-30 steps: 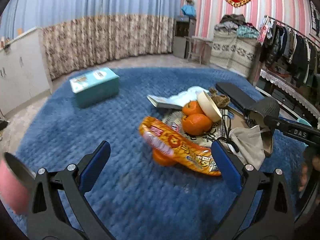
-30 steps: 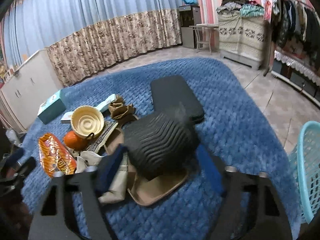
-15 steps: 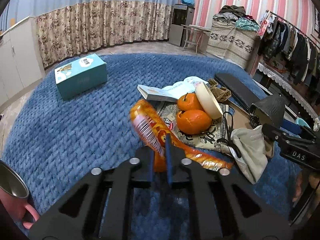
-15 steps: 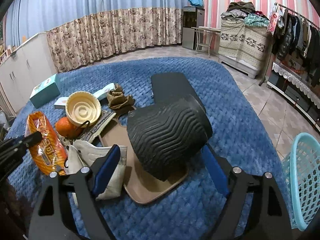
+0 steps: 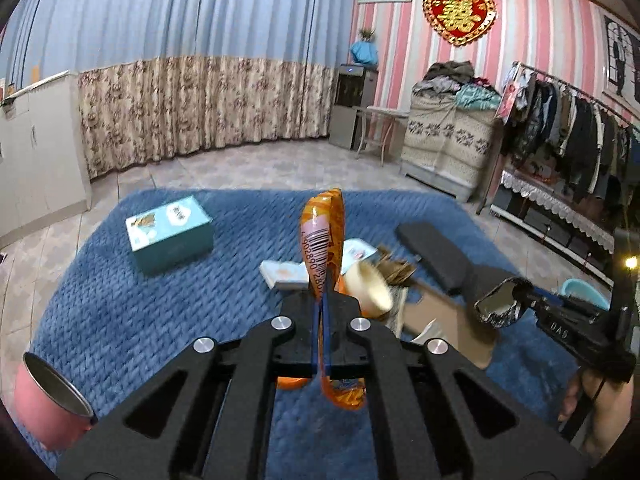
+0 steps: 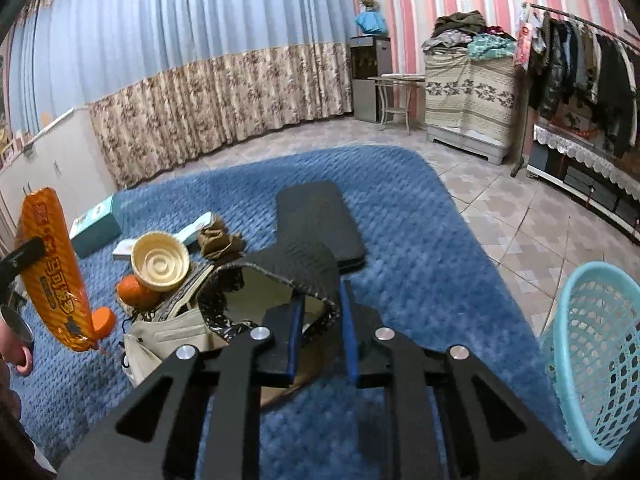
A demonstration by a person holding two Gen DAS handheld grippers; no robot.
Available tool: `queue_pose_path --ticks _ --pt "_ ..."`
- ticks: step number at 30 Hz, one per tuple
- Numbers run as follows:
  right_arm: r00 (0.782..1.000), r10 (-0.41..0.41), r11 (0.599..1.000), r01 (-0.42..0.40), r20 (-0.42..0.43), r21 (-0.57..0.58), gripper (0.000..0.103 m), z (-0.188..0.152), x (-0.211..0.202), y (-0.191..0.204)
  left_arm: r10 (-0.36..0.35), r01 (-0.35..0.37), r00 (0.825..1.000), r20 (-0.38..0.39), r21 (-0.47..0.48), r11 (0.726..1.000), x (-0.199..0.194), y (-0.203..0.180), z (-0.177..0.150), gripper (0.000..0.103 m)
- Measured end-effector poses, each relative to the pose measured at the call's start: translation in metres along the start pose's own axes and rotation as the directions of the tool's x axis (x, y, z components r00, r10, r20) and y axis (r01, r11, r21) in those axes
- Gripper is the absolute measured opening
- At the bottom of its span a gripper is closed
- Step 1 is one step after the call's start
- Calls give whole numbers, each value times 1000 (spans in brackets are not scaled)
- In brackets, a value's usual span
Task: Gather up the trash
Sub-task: 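Carry the wrapper and phone case to the basket and release both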
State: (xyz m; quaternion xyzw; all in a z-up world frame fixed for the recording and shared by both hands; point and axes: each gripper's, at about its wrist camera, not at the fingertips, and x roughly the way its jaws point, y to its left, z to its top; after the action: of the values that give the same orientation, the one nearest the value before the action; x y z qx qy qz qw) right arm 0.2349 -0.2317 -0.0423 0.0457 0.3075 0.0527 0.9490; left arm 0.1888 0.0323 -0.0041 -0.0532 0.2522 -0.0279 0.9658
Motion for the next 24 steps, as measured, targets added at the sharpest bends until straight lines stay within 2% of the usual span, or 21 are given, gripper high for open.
queue_pose_path --ticks 7,11,18,24 --pt "994 -64 997 59 84 58 14 6 -37 -35 -71 71 996 62 18 997 -15 -35 23 0" --pt "983 -135 988 123 126 96 14 9 -64 -62 -137 133 987 87 50 990 -18 -66 36 0" --pt "941 -290 944 252 173 213 14 -3 -126 -139 -253 241 963 88 129 962 -13 -139 40 0" --pt "904 -388 899 329 179 288 14 -15 -162 -194 -350 341 936 38 155 927 5 -198 30 0"
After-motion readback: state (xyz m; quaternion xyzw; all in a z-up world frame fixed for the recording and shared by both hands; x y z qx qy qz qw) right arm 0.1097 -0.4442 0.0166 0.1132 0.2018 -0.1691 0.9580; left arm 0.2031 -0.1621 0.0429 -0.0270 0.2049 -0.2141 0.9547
